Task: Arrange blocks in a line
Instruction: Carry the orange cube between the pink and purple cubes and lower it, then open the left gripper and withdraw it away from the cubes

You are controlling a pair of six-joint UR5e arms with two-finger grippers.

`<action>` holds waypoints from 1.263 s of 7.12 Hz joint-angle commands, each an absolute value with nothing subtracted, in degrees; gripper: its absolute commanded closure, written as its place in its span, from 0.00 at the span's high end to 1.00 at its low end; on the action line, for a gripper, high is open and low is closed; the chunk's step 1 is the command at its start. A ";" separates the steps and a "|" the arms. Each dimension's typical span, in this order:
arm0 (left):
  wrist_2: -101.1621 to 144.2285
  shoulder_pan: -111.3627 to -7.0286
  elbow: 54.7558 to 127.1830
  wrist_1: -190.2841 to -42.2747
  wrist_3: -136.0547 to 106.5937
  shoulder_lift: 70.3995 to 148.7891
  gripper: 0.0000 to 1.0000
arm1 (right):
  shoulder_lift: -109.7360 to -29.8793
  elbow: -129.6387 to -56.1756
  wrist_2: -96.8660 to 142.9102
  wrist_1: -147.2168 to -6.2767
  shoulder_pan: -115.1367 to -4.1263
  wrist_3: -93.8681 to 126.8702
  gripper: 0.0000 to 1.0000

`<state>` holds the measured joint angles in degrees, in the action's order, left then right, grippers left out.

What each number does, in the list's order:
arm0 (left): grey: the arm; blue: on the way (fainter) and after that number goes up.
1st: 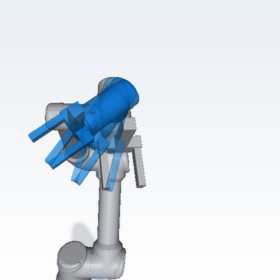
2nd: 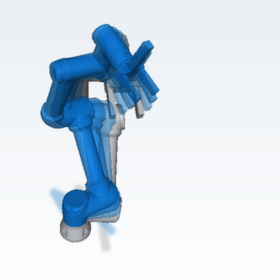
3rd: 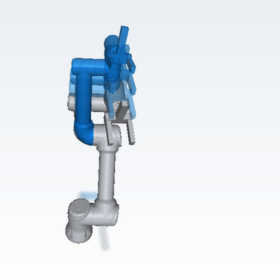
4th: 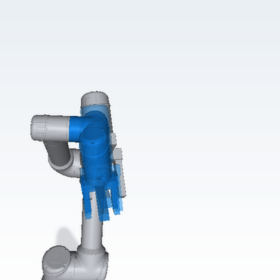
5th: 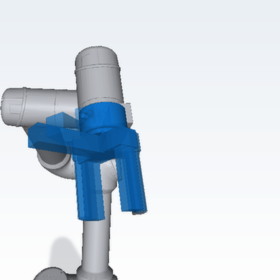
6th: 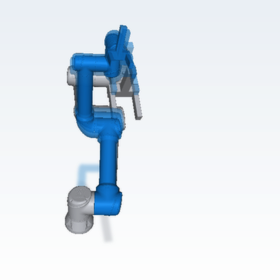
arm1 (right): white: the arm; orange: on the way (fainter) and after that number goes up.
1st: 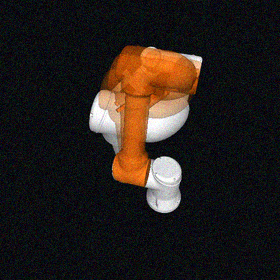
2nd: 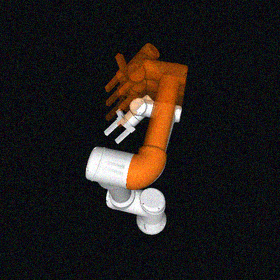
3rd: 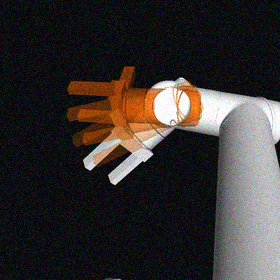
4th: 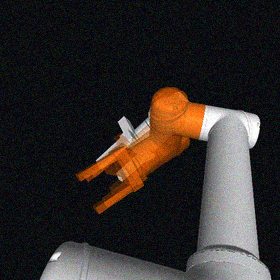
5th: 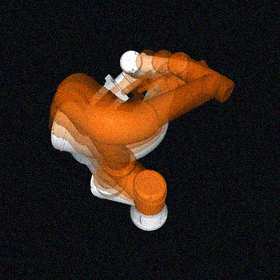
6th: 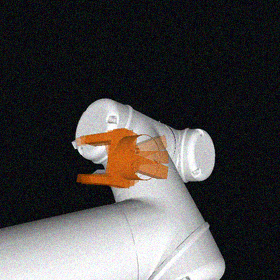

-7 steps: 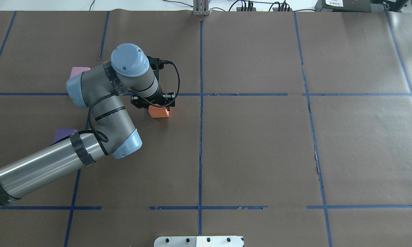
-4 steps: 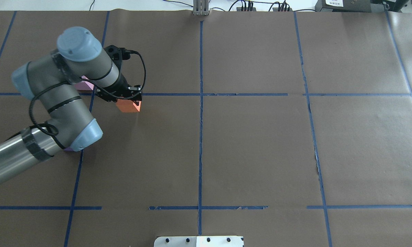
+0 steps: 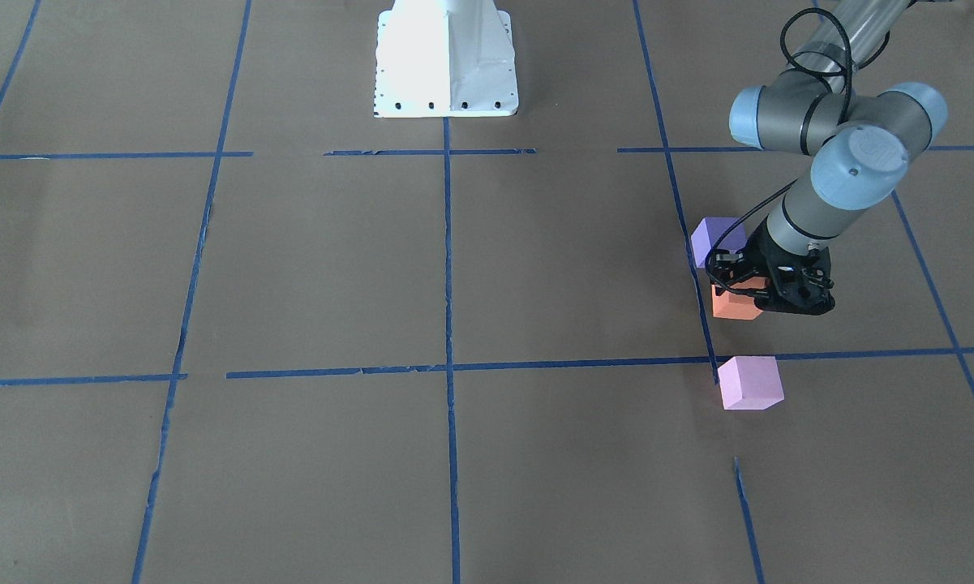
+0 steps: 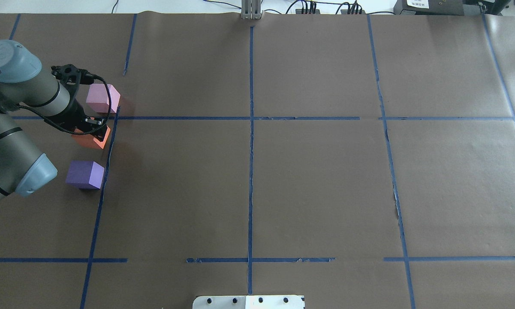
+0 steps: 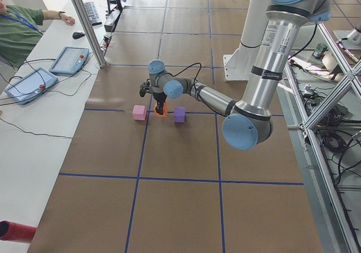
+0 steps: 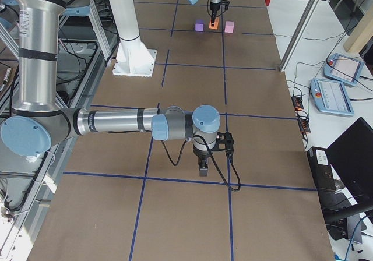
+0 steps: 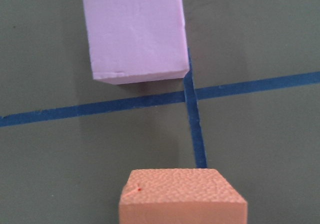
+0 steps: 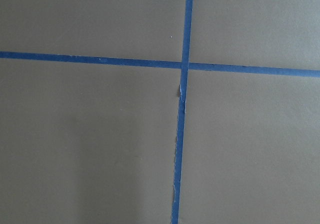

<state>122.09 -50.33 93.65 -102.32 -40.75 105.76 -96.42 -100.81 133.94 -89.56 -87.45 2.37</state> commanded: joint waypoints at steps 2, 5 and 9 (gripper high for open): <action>122.43 -49.92 90.02 -102.92 -44.63 108.09 0.46 | -96.42 -100.81 133.95 -89.56 -87.45 2.37 1.00; 122.43 -50.01 88.68 -104.15 -45.44 108.64 1.00 | -96.42 -100.81 133.95 -89.56 -87.45 2.37 1.00; 125.40 -62.97 97.44 -94.47 -32.00 107.23 1.00 | -96.42 -100.81 133.95 -89.56 -87.45 2.37 1.00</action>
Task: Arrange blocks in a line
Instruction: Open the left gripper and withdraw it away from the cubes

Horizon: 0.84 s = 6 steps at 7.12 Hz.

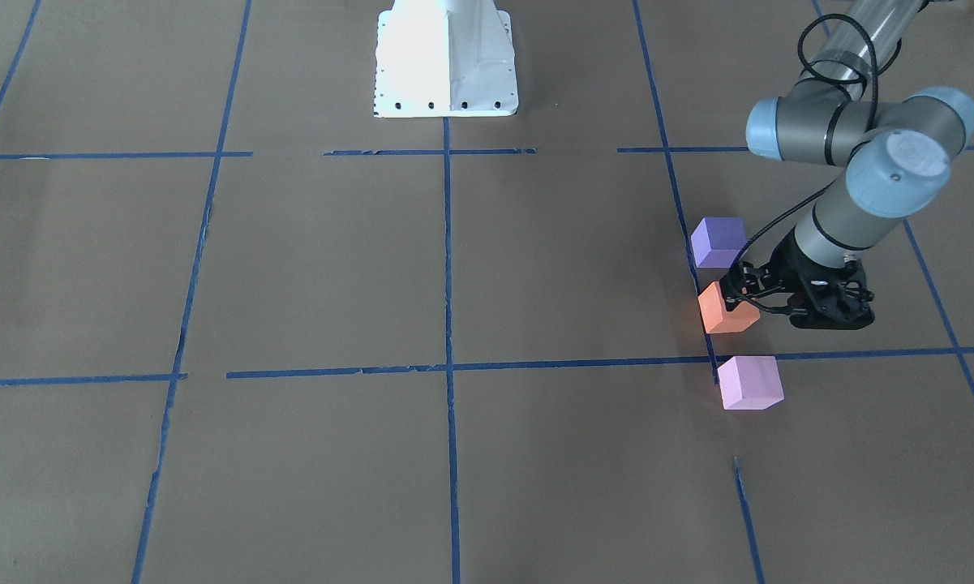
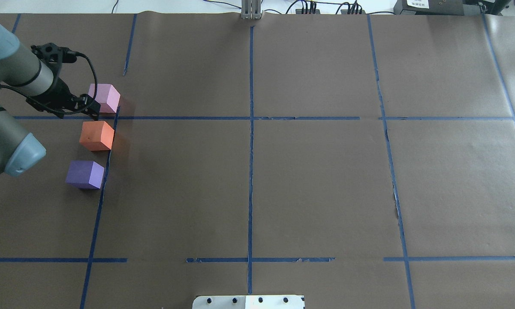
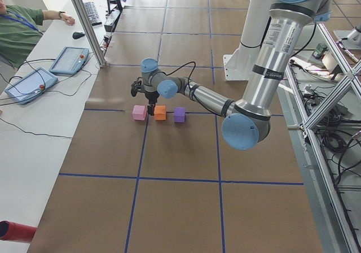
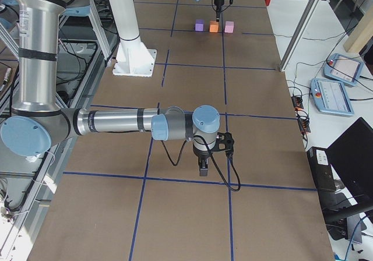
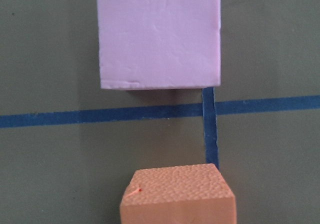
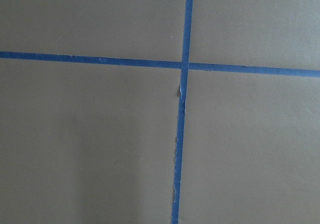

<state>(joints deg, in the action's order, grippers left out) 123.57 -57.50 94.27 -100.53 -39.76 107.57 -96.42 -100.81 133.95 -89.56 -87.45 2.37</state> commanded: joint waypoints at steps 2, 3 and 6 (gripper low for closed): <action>125.59 -75.87 97.74 -87.38 -5.59 102.70 1.00 | -96.42 -100.81 133.95 -89.56 -87.45 2.37 1.00; 125.60 -83.77 94.95 -87.36 10.39 99.61 1.00 | -96.42 -100.81 133.95 -89.56 -87.45 2.37 1.00; 126.73 -91.75 86.50 -87.02 17.68 95.27 1.00 | -96.42 -100.81 133.95 -89.56 -87.45 2.37 1.00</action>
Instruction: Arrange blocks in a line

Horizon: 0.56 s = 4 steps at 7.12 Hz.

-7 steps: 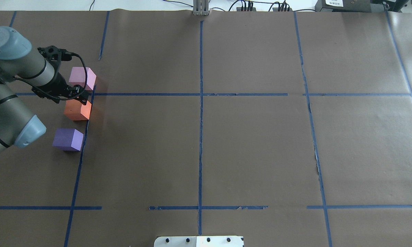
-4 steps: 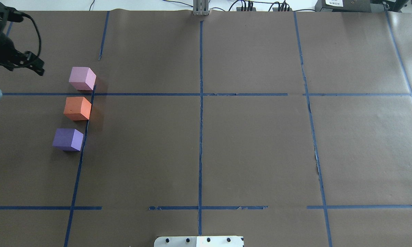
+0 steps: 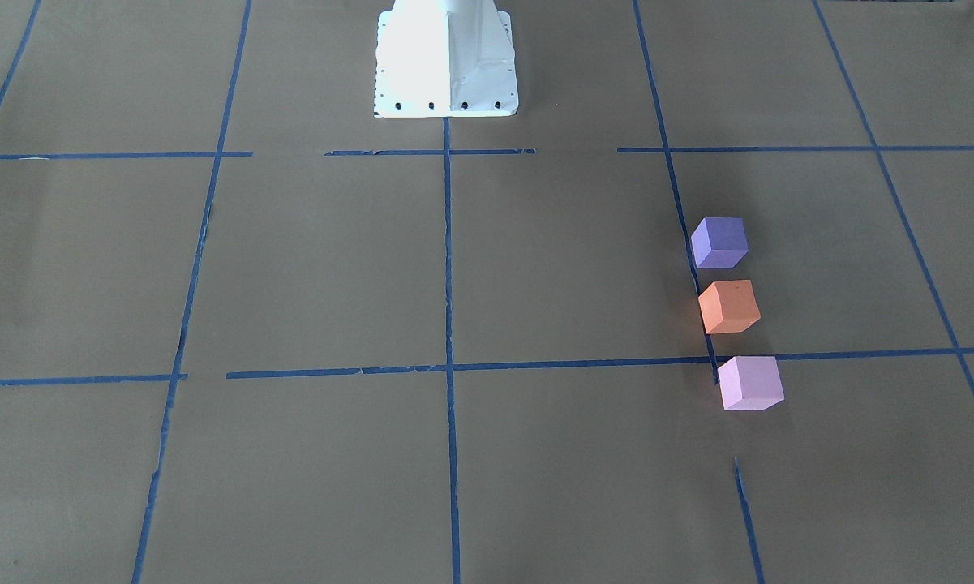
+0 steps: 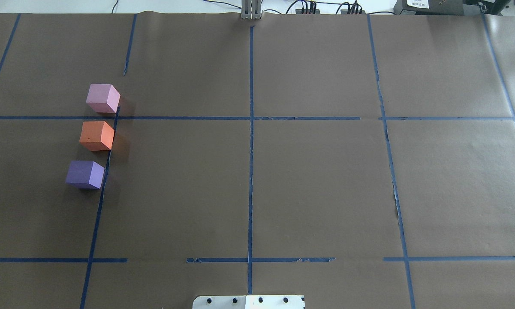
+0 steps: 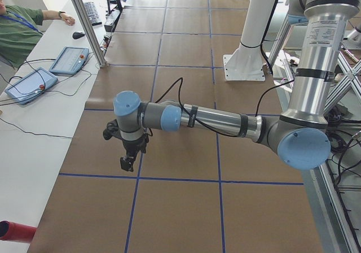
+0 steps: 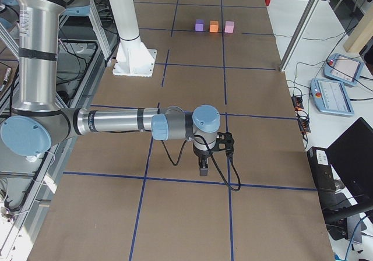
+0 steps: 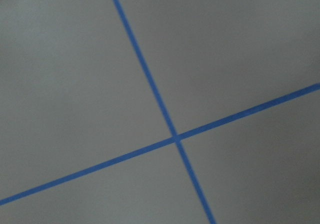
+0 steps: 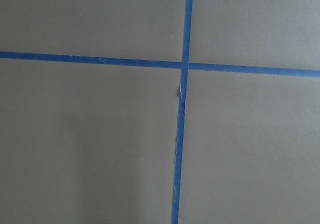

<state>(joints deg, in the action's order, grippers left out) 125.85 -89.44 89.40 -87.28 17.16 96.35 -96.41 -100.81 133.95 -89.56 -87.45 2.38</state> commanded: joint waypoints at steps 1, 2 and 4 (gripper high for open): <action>132.83 -91.84 86.57 -87.79 14.36 94.06 1.00 | -96.42 -100.81 133.95 -89.56 -87.45 2.37 1.00; 135.41 -91.85 86.66 -87.89 14.24 93.35 1.00 | -96.42 -100.81 133.95 -89.56 -87.45 2.37 1.00; 135.27 -91.85 86.75 -89.20 11.00 93.60 1.00 | -96.42 -100.81 133.95 -89.56 -87.45 2.37 1.00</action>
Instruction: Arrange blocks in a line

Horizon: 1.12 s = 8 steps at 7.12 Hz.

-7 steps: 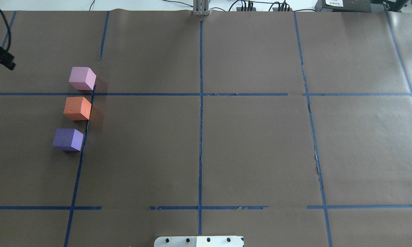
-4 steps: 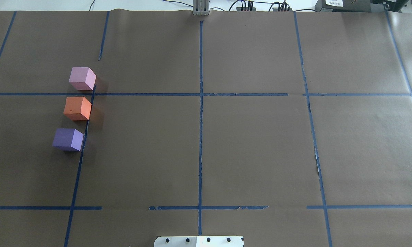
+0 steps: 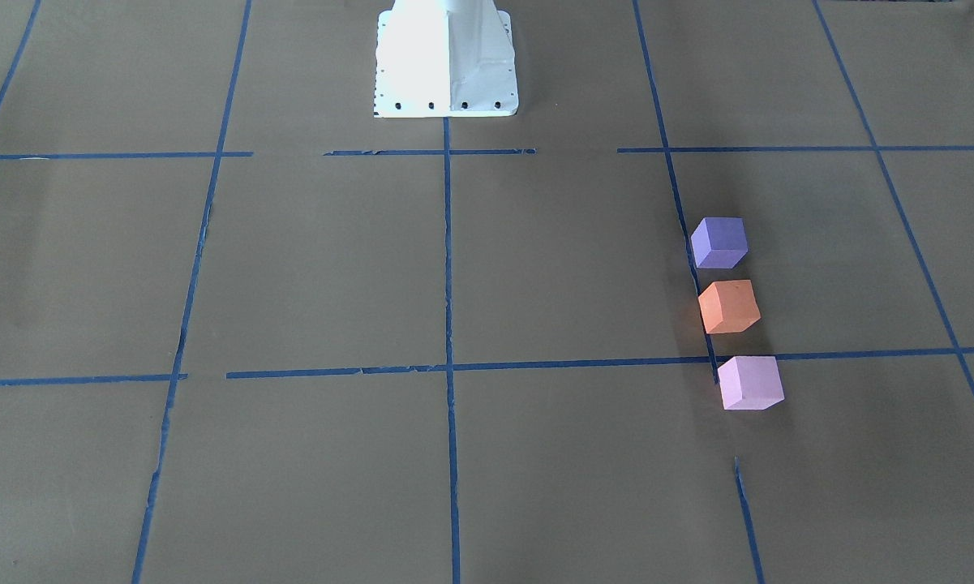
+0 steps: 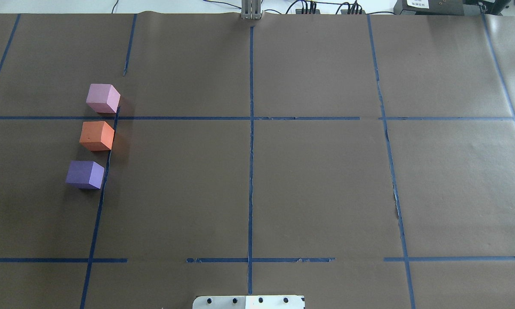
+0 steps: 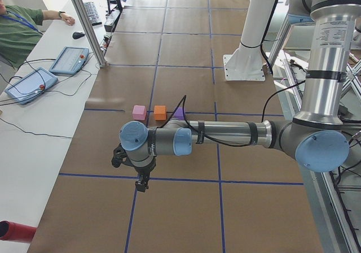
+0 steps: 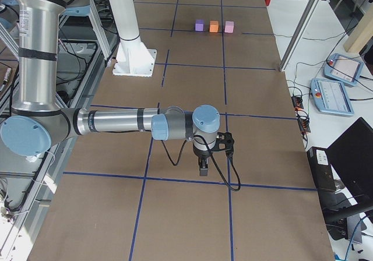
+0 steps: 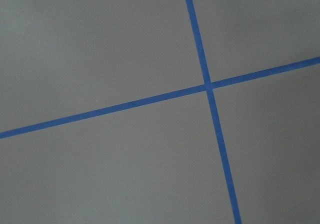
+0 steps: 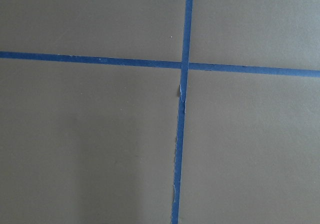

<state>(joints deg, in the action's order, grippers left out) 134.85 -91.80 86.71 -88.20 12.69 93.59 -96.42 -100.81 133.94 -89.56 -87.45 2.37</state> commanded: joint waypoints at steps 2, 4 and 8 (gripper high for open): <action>135.09 -91.76 86.66 -92.45 11.08 93.25 1.00 | -96.42 -100.81 133.95 -89.56 -87.45 2.37 1.00; 135.09 -91.85 87.09 -92.81 11.16 92.47 1.00 | -96.42 -100.81 133.95 -89.56 -87.45 2.37 1.00; 135.18 -91.85 88.59 -92.81 10.72 92.37 1.00 | -96.42 -100.81 133.95 -89.56 -87.45 2.37 1.00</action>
<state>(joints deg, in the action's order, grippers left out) 135.15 -91.85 88.34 -92.81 10.84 92.45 -96.42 -100.81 133.95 -89.56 -87.45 2.37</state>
